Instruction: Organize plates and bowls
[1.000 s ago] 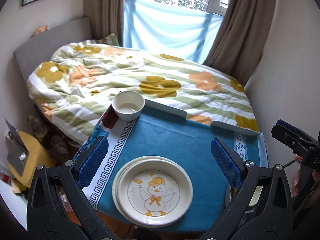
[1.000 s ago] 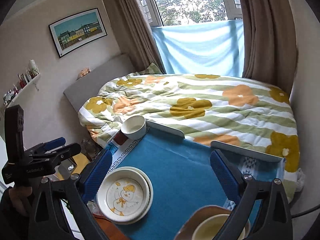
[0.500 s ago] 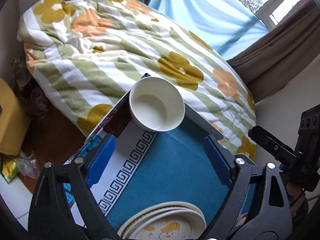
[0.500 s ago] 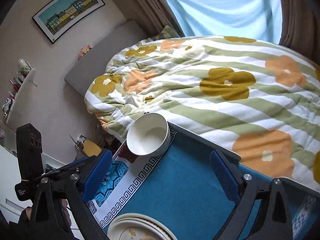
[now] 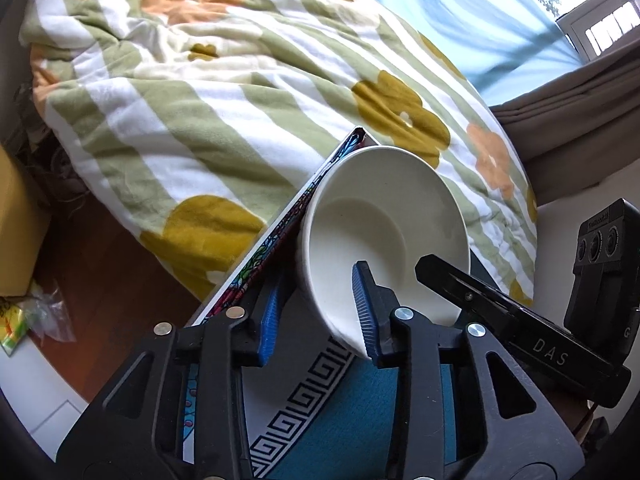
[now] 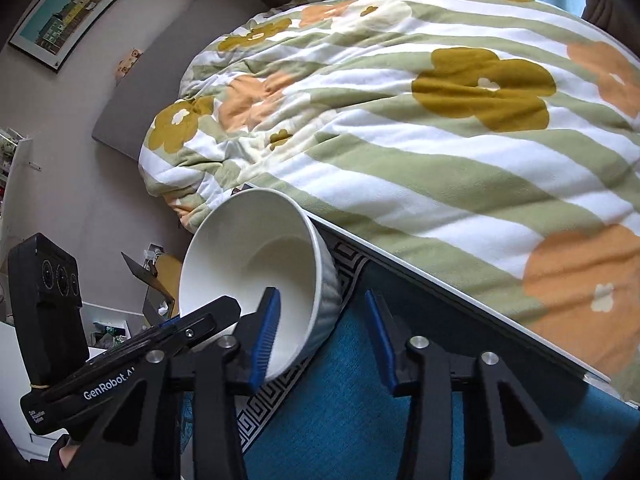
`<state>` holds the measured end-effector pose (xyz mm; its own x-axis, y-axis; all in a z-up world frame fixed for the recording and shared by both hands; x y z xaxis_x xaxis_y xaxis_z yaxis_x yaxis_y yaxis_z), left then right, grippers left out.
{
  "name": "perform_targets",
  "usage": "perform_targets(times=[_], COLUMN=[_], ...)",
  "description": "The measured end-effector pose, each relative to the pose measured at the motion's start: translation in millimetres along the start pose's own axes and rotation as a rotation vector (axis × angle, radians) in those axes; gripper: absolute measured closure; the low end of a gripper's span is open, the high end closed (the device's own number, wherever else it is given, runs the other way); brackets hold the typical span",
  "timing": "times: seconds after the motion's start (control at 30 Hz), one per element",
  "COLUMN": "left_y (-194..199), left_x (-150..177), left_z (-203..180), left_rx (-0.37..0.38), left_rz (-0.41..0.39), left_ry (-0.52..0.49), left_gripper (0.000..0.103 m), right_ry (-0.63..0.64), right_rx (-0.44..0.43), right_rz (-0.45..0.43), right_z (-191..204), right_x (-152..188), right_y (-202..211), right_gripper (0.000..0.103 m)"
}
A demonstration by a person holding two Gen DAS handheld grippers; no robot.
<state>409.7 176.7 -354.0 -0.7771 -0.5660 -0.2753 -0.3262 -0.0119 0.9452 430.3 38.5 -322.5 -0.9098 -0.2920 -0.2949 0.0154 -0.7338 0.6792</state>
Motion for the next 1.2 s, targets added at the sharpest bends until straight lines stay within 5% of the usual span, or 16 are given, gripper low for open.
perform_targets(times=[0.37, 0.67, 0.9, 1.2], left_y=[8.5, 77.0, 158.2, 233.7], left_x=[4.3, 22.0, 69.4, 178.0], left_z=[-4.2, -23.6, -57.3, -127.6], left_rx=[-0.044, -0.052, -0.039, 0.027], left_rz=[-0.038, -0.142, -0.241, -0.294], left_ry=[-0.058, -0.112, -0.169, -0.283], left_gripper=[0.082, 0.082, 0.082, 0.082], right_ry=[0.032, 0.066, 0.106, 0.093], right_rx=[0.014, -0.011, -0.015, 0.05], right_rz=[0.008, -0.066, -0.141, -0.254], right_z=[6.7, 33.6, 64.4, 65.9], right_x=[-1.7, 16.8, 57.9, 144.1], right_y=[-8.1, 39.9, 114.4, 233.9], right_gripper=[0.082, 0.082, 0.082, 0.082])
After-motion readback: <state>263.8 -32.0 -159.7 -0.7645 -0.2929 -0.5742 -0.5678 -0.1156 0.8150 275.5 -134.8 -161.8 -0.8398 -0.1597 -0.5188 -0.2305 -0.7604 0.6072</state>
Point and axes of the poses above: each gripper's, at about its wrist camera, not at the fingertips, and y roughly against the way its jaws point, z to its left, x to its underside, the point moved 8 cm from there along -y, roughly the way its jaws point, and after that the axes turned 14 degrees about -x, right-handed, at the moved point
